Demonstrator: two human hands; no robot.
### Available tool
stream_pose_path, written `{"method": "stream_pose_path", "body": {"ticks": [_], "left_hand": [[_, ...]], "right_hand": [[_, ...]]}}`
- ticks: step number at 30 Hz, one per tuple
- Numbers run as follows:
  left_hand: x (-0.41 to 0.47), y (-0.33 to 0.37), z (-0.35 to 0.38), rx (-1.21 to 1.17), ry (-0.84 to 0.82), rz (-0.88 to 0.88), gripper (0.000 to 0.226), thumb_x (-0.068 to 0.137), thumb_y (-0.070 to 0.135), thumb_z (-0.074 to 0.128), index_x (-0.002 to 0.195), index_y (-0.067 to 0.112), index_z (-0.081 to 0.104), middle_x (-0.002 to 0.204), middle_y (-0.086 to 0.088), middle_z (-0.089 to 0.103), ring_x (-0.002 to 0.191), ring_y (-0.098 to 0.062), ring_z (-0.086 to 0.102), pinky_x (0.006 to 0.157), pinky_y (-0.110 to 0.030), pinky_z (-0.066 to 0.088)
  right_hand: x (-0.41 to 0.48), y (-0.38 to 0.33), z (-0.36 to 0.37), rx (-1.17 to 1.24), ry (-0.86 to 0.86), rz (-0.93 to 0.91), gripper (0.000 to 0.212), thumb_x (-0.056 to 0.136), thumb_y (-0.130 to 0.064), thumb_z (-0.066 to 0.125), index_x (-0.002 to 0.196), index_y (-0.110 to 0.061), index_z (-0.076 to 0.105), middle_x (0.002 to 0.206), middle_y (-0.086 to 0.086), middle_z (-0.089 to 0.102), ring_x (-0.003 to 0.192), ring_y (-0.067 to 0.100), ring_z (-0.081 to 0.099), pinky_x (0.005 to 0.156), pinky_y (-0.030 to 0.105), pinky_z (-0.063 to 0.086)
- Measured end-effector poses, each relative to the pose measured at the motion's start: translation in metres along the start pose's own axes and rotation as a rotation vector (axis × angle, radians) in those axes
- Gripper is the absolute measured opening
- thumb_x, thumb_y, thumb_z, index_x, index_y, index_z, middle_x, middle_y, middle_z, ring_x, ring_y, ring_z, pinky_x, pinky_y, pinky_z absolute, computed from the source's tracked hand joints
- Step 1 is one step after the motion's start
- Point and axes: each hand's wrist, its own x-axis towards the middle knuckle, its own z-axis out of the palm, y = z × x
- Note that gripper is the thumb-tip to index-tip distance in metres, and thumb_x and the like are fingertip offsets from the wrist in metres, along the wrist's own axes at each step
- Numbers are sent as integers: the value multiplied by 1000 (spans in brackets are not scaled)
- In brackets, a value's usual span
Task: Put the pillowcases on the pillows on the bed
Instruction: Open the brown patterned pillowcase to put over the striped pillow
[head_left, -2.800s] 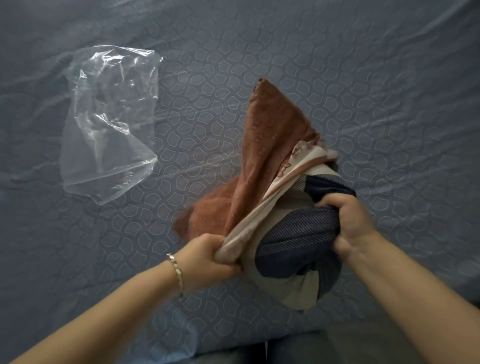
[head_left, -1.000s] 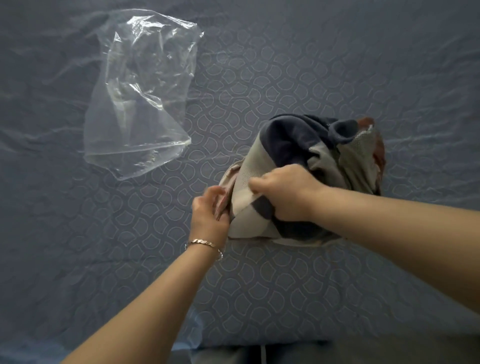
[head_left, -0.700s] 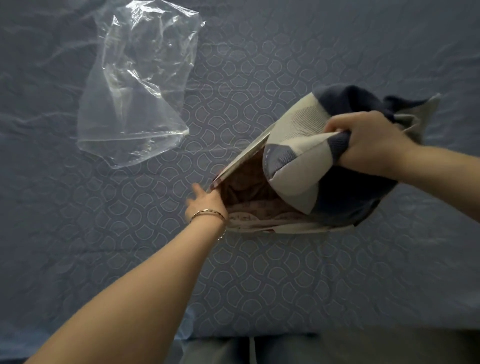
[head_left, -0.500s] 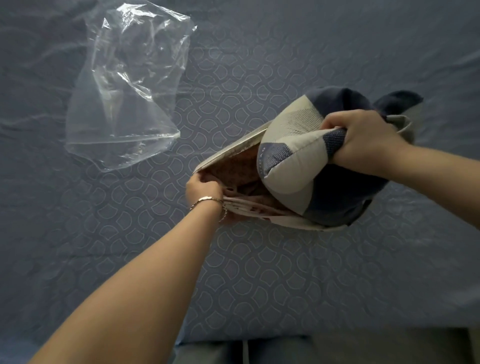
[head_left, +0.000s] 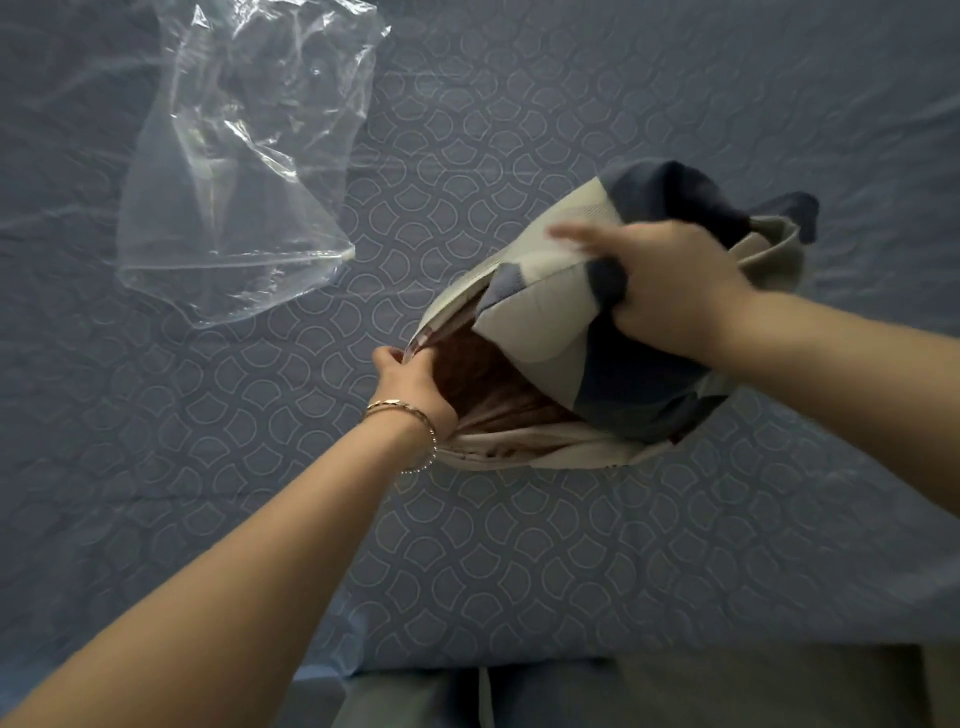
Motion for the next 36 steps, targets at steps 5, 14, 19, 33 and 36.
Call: {"method": "stream_pose_path", "body": {"ticks": [5, 14, 19, 33, 36], "left_hand": [[-2, -7, -18, -187, 29, 157, 80, 77, -2, 57, 145, 18, 21, 119, -4, 27, 100, -19, 43, 80, -6, 29], [1, -34, 1, -695, 100, -287, 32, 76, -10, 54, 106, 2, 53, 86, -12, 55, 66, -19, 52, 47, -17, 43], [0, -40, -26, -739, 72, -235, 32, 67, -22, 55, 53, 6, 50, 40, -3, 46, 38, -17, 44, 37, -18, 35], [3, -52, -49, -891, 12, -254, 25, 44, -11, 64, 37, 12, 57, 52, -6, 54, 59, -23, 50, 58, -30, 42], [2, -46, -50, -843, -16, -229, 30, 53, -16, 63, 42, 11, 53, 41, -2, 49, 51, -21, 46, 47, -20, 39]], "right_hand": [[-5, -51, 60, -197, -139, -163, 50, 82, -23, 54, 131, -31, 53, 87, 15, 63, 62, 35, 64, 51, 28, 31], [8, -66, 102, -260, -421, -406, 69, 73, -33, 64, 135, -19, 37, 147, 2, 35, 143, 21, 16, 115, 39, -4], [12, -68, 119, -166, -400, -565, 54, 53, -25, 69, 107, -29, 68, 58, -4, 64, 61, 19, 65, 85, 29, 44], [10, -81, 138, -288, -382, -343, 40, 75, -20, 37, 89, -13, 75, 93, 11, 72, 95, 31, 67, 84, 38, 52], [-41, -61, 116, -372, -192, -197, 35, 67, -29, 57, 89, -8, 74, 106, 18, 68, 102, 32, 65, 76, 40, 53]]}}
